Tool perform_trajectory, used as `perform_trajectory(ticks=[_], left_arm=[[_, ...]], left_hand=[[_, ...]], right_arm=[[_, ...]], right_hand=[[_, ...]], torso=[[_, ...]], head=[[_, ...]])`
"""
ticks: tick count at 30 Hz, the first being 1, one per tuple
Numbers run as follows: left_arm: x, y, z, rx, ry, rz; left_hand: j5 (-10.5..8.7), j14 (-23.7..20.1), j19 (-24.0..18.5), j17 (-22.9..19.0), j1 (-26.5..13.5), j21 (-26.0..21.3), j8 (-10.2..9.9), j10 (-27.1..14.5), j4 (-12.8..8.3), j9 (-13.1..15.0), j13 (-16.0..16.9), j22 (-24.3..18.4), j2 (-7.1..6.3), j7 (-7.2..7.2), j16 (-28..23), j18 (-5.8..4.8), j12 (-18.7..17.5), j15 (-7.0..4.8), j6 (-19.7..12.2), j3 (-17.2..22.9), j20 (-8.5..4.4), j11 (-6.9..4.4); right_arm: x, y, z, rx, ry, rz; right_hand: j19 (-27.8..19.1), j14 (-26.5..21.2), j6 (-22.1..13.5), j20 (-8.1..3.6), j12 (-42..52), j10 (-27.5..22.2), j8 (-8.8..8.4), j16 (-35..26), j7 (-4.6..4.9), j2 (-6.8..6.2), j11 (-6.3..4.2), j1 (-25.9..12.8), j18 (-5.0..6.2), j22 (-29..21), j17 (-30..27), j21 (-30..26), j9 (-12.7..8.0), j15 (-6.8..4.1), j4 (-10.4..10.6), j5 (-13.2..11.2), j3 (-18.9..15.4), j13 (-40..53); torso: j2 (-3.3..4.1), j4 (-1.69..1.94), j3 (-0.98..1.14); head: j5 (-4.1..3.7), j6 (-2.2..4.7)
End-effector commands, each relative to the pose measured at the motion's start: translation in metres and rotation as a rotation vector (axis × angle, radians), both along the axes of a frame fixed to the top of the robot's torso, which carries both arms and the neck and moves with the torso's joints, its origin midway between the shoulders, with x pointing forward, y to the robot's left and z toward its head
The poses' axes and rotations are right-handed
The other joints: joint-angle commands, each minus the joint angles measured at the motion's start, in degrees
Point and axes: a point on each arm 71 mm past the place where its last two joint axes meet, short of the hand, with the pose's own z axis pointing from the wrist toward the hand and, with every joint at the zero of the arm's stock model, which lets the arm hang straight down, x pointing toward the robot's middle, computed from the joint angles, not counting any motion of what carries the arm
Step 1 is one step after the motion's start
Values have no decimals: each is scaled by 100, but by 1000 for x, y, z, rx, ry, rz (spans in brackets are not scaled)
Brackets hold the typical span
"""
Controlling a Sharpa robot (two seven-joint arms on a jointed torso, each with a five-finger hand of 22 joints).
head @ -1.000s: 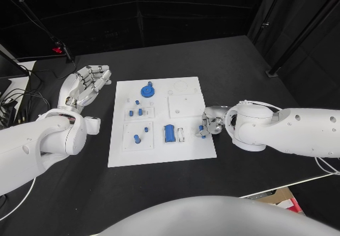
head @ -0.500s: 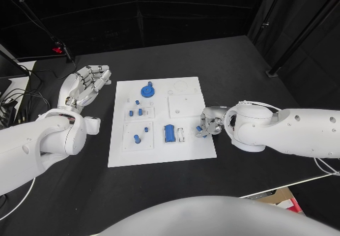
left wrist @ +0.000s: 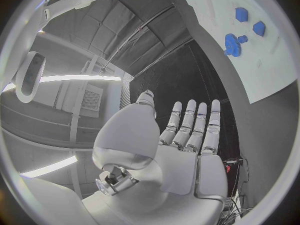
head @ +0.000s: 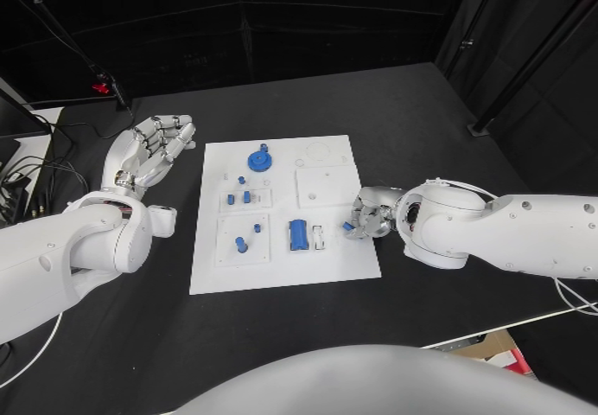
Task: Assemble the parts on the task board
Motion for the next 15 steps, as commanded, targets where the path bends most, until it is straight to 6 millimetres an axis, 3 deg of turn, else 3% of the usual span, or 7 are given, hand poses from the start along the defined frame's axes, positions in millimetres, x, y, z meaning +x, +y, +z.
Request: perform_trajectory(ticks=[1,15], left_arm=[[-1,-2,4,-12,-38,-18],[-1,-2,3,-13,-36,-19]], left_hand=[[26,40,26,-5,-6,26,28,-2,1,-10,-6,0,49,775,14,2,20,18,-26,-25,11,-12],[26,44,30,-11,-6,30,30,-4,1,-10,-6,0,50,775,19,3,23,17,-29,-30,11,-12]], right_arm=[[-3,0,-5,83,18,-33],[-7,-5,1,253,-3,-112]], right_hand=[[607,595,356,-20,16,595,-111,14,-180,-166,-45,-108,-42,1509,1508,19,-5188,-39,-71,47,233,1505],[607,595,982,-5,16,595,-522,14,-169,-383,-25,-320,-42,1509,1508,19,-5366,-19,-290,258,833,1505]], torso=[[0,2,1],[2,-3,2]], head=[[-3,7],[12,0]])
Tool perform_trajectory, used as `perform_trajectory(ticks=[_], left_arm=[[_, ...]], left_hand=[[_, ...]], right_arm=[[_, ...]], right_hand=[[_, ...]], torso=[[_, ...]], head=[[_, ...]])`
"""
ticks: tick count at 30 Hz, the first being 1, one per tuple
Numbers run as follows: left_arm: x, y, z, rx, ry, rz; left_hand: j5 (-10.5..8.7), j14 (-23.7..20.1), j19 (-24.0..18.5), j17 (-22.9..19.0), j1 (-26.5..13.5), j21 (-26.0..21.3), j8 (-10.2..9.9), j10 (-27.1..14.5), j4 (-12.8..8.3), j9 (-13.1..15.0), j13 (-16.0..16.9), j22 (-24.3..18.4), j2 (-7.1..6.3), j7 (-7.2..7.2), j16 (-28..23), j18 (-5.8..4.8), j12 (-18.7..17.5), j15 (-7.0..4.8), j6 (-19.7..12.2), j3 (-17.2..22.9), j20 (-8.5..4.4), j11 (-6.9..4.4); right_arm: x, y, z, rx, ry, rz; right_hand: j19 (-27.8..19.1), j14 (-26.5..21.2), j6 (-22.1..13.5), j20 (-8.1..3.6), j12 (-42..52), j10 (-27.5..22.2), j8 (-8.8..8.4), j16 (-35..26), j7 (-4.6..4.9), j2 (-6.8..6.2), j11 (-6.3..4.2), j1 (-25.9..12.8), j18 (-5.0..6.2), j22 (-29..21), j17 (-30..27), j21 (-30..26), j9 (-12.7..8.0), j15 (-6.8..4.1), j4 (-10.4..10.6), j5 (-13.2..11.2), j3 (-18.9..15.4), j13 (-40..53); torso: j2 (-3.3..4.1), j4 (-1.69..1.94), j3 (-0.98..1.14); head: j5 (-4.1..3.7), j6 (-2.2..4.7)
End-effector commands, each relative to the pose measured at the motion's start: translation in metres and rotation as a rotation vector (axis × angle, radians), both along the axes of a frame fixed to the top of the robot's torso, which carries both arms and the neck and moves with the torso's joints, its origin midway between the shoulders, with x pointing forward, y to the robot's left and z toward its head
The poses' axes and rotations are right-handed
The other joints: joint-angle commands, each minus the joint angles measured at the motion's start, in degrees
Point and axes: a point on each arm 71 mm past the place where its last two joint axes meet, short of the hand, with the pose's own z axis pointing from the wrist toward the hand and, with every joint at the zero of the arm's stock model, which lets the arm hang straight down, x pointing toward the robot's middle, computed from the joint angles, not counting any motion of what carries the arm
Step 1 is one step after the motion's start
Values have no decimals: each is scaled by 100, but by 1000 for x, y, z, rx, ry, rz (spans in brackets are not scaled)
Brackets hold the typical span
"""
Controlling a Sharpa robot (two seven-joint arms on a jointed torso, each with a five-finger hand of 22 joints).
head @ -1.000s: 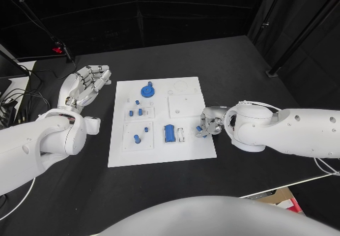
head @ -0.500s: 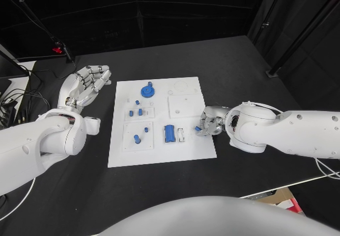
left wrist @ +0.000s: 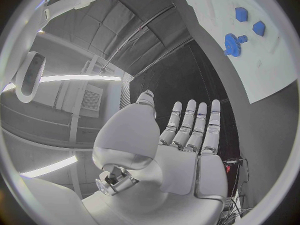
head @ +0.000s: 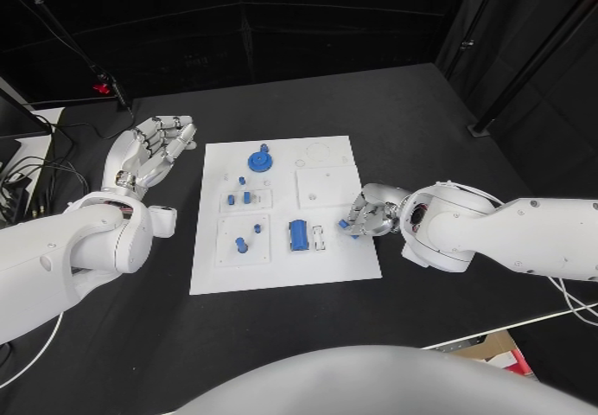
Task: Assemble the parts on the task board
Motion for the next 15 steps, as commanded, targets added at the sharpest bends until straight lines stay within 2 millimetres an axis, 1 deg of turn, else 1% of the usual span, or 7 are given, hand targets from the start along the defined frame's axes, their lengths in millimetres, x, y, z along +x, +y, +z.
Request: perform_trajectory(ticks=[1,5,8,15], left_arm=[[-1,-1,4,-12,-36,-19],[-1,-1,3,-12,-35,-19],[-1,-1,3,-12,-35,-18],[0,-2,3,-12,-33,-20]], left_hand=[[26,25,30,-4,-6,30,30,-4,1,-5,-7,0,50,775,19,3,23,-2,-29,-31,11,-12],[26,26,32,-7,-7,32,30,-5,2,-5,-7,0,50,775,21,3,24,-3,-30,-33,11,-12],[26,27,32,-7,-7,32,31,-5,2,-5,-7,1,50,775,21,3,24,-3,-30,-33,11,-12],[26,27,32,-7,-7,32,31,-5,2,-5,-7,1,50,775,21,3,24,-3,-30,-33,11,-12]], right_arm=[[-3,-1,-1,102,7,-47],[-4,-2,1,155,0,-69],[-5,-3,2,207,5,-94],[-10,-4,1,344,72,-152]], right_hand=[[607,596,108,-3,25,569,-55,14,5,-73,4,-15,-43,1509,1508,19,-6,-14,-30,64,81,1505],[607,596,215,2,25,569,-101,14,7,-102,7,-51,-43,1509,1508,19,-19,-10,-81,142,141,1505],[607,596,288,6,25,569,-146,14,17,-132,16,-91,-43,1509,1508,19,-31,-4,-120,257,170,1505],[607,596,364,19,25,569,-230,14,35,-156,29,-171,-43,1509,1508,19,-54,14,-162,455,176,1505]], torso=[[1,0,0],[2,5,1],[0,6,3],[-1,6,-1]], head=[[5,-14],[10,-14],[19,-16],[37,-39]])
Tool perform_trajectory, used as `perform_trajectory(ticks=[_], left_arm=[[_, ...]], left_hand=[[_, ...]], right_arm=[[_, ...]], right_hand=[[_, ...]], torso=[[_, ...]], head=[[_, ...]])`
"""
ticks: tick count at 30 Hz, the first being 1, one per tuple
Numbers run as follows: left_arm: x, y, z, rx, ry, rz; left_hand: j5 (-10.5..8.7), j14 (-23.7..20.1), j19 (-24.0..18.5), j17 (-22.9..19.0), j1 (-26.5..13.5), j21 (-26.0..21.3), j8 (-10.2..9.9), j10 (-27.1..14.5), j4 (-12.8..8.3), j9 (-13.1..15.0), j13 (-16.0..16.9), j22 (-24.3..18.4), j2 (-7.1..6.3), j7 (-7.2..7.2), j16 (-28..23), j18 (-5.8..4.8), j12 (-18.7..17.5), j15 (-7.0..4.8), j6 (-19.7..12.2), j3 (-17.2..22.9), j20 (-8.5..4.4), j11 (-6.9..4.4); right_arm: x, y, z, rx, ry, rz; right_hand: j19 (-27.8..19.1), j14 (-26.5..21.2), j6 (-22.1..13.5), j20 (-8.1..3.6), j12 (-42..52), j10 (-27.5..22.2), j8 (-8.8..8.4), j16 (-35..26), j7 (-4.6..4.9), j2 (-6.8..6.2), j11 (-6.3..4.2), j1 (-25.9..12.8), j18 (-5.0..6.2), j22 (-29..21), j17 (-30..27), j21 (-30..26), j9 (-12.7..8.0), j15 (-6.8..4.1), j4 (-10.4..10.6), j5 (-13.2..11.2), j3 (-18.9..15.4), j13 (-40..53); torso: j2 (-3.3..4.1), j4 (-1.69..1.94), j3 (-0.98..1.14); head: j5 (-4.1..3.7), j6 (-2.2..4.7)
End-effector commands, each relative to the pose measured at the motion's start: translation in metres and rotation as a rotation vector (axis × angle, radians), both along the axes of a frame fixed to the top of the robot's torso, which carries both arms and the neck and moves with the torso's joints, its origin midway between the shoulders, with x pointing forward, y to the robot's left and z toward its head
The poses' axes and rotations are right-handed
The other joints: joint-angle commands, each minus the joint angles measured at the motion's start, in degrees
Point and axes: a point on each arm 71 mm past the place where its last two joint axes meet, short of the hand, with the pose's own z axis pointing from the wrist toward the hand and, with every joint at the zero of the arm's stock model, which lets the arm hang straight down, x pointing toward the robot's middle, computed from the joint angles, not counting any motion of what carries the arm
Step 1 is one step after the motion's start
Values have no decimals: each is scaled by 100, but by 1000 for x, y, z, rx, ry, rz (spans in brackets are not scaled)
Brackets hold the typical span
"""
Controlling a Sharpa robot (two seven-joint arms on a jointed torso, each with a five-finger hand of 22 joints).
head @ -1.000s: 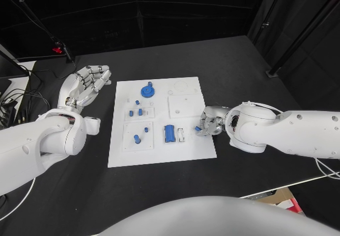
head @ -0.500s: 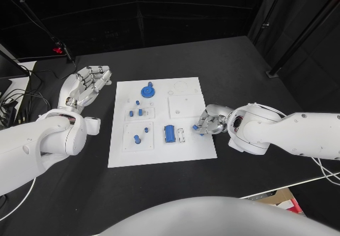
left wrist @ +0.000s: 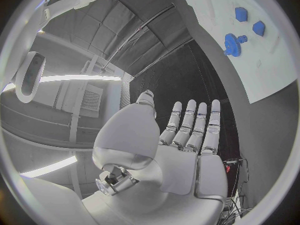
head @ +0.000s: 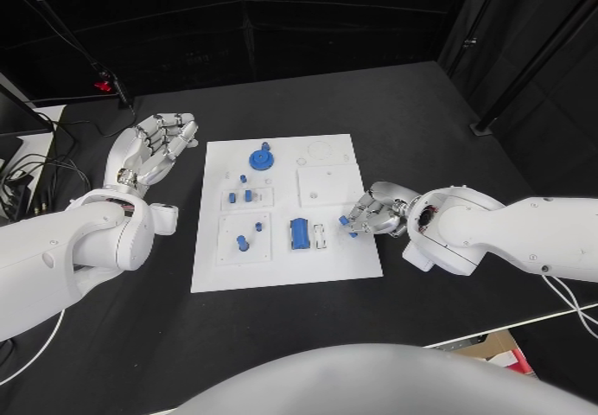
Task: Assemble the parts on the task board
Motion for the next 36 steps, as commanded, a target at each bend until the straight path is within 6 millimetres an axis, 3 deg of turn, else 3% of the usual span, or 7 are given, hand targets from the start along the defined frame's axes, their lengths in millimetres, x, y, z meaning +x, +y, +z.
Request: perform_trajectory(ticks=[1,4,14,36], left_arm=[[-1,-2,3,-12,-34,-19],[0,-2,3,-12,-33,-19],[0,-3,3,-12,-31,-21],[-1,-3,3,-13,-29,-22]], left_hand=[[26,27,32,-8,-7,32,31,-5,2,-5,-7,0,50,775,21,4,24,-3,-31,-34,11,-12],[26,27,32,-8,-7,32,31,-5,2,-5,-7,0,50,775,21,4,24,-3,-31,-34,11,-12],[26,28,33,-11,-8,34,31,-6,3,-5,-7,0,51,776,23,4,25,-3,-33,-37,11,-13],[26,28,33,-11,-8,34,31,-6,3,-5,-7,0,51,776,23,4,25,-3,-33,-37,11,-13]], right_arm=[[-2,3,1,152,35,-53],[-4,5,-1,233,85,-69],[-3,14,-8,409,219,-115],[6,23,-20,317,278,-157]], right_hand=[[607,596,165,22,25,576,-40,14,-102,-28,22,-54,-42,1509,1509,19,-8,17,-23,88,-1,1506],[607,596,187,33,25,576,-100,14,-91,-47,33,-159,-42,1509,1509,19,-25,31,1,229,-69,1506],[607,596,251,48,25,576,-200,14,-94,-56,33,-381,-42,1509,1509,19,-50,40,113,274,-302,1506],[607,596,285,49,25,576,-246,14,-104,-20,27,-463,-42,1509,1509,19,-62,38,176,229,-409,1506]], torso=[[-3,3,-1],[-1,-1,-3],[-2,7,-5],[-4,-3,-3]], head=[[4,-9],[14,-18],[24,-28],[72,-28]])
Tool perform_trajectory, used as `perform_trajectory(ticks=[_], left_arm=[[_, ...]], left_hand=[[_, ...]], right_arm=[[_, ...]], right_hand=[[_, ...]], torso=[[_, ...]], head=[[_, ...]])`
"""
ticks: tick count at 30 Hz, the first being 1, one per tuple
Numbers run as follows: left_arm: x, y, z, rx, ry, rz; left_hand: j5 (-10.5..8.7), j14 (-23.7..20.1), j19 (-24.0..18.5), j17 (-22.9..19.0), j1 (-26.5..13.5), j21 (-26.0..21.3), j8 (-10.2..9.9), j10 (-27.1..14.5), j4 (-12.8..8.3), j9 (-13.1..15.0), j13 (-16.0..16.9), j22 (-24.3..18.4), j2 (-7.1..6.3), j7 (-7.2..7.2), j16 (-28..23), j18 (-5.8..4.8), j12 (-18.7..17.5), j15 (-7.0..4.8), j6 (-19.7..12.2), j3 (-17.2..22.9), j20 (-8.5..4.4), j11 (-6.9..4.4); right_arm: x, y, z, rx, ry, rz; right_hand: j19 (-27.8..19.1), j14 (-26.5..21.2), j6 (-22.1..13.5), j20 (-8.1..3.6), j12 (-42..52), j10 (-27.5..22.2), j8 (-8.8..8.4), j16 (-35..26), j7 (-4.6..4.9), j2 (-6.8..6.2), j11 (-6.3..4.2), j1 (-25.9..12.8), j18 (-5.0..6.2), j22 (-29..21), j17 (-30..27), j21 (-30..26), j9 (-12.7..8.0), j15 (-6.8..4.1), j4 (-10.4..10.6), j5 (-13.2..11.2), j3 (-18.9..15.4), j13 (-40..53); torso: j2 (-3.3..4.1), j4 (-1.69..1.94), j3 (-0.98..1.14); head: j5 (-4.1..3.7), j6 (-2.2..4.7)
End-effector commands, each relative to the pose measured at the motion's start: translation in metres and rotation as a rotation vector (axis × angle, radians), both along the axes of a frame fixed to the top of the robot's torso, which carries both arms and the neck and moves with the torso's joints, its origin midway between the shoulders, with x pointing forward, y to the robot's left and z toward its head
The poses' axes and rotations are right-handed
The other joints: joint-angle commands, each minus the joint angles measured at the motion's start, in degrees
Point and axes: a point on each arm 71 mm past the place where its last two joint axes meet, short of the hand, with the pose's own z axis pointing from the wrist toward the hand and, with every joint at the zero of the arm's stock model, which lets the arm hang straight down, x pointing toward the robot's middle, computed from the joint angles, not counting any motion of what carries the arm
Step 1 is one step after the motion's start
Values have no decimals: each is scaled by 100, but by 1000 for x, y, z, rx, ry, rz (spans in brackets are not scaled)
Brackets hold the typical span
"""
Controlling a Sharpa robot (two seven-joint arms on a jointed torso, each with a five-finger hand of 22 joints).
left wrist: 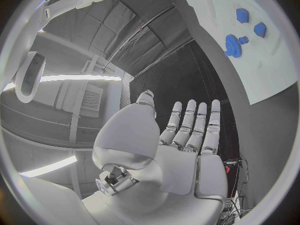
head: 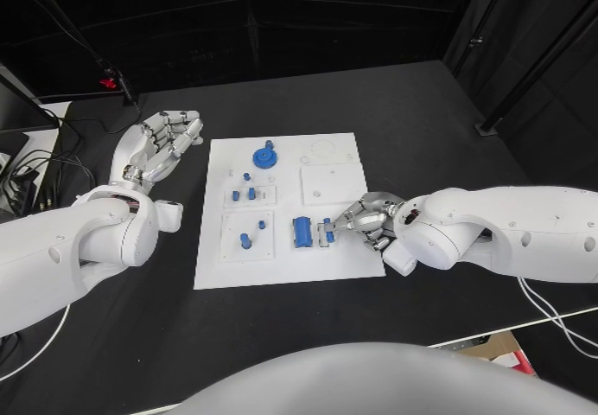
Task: Assemble the parts on the task board
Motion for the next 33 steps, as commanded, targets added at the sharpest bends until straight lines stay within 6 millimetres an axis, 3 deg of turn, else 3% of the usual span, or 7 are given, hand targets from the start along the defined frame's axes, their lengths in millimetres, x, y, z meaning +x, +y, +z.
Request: perform_trajectory(ticks=[1,33], left_arm=[[-1,-2,3,-11,-30,-17],[-1,-2,3,-11,-26,-18]], left_hand=[[26,29,33,-5,-8,34,31,-6,3,-6,-8,0,51,776,23,4,25,-3,-33,-37,11,-13],[26,32,35,-13,-8,37,33,-8,3,-7,-8,0,54,776,28,4,28,-4,-36,-43,12,-13]], right_arm=[[0,1,0,-38,3,0],[-1,11,0,-112,-5,48]], right_hand=[[607,597,25,50,25,576,-17,14,-1,1,28,-46,-42,1509,1509,19,5,38,-5,-39,-32,1507],[607,597,42,50,25,576,-71,14,6,-8,29,-100,-42,1509,1509,19,-9,37,36,-120,-152,1507]], torso=[[-2,-9,-1],[1,-6,0]], head=[[-5,2],[29,2]])
